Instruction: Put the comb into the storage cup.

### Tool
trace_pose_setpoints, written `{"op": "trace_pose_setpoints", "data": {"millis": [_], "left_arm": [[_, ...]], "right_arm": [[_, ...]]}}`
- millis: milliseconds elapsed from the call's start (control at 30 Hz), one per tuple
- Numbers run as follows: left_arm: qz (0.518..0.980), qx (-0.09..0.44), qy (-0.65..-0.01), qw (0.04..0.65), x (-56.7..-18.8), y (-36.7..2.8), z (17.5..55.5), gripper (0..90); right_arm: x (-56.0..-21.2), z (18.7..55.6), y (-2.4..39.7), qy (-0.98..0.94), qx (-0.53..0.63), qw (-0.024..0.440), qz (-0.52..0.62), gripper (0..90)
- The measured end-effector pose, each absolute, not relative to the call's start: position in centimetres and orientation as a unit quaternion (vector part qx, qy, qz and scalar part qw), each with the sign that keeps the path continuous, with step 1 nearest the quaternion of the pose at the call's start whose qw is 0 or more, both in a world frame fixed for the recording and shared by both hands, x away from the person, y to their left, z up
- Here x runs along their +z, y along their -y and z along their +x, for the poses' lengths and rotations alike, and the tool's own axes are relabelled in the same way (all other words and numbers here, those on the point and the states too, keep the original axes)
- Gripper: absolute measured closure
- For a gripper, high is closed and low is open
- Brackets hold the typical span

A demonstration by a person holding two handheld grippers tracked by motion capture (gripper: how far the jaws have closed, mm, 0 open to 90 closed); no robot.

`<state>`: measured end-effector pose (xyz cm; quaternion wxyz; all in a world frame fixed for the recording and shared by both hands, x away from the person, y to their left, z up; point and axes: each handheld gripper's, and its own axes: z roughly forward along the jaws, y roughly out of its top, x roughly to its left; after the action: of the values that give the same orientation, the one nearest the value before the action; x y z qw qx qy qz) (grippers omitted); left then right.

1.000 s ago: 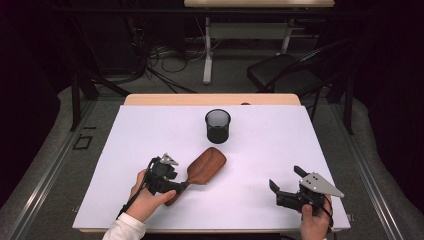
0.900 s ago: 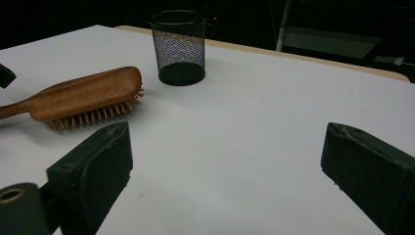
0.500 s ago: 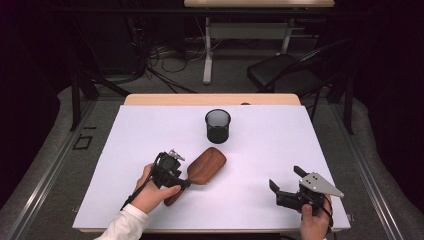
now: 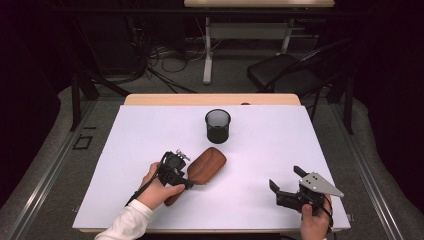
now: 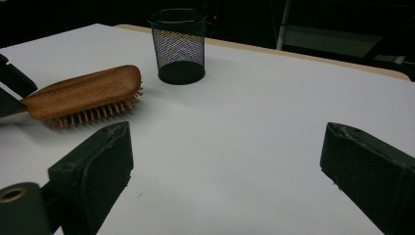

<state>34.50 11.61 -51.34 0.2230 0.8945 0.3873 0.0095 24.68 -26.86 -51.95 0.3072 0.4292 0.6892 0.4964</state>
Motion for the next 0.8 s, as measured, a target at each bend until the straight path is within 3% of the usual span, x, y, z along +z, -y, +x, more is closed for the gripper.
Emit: {"op": "trace_pose_setpoints", "data": {"millis": [800], "left_arm": [[0.912, 0.002, -0.369, 0.179, -52.6, -9.9, 35.1, 58.3]], "right_arm": [[-52.0, 24.7, 26.8, -0.690, 0.495, 0.305, 0.430, 6.4]]}}
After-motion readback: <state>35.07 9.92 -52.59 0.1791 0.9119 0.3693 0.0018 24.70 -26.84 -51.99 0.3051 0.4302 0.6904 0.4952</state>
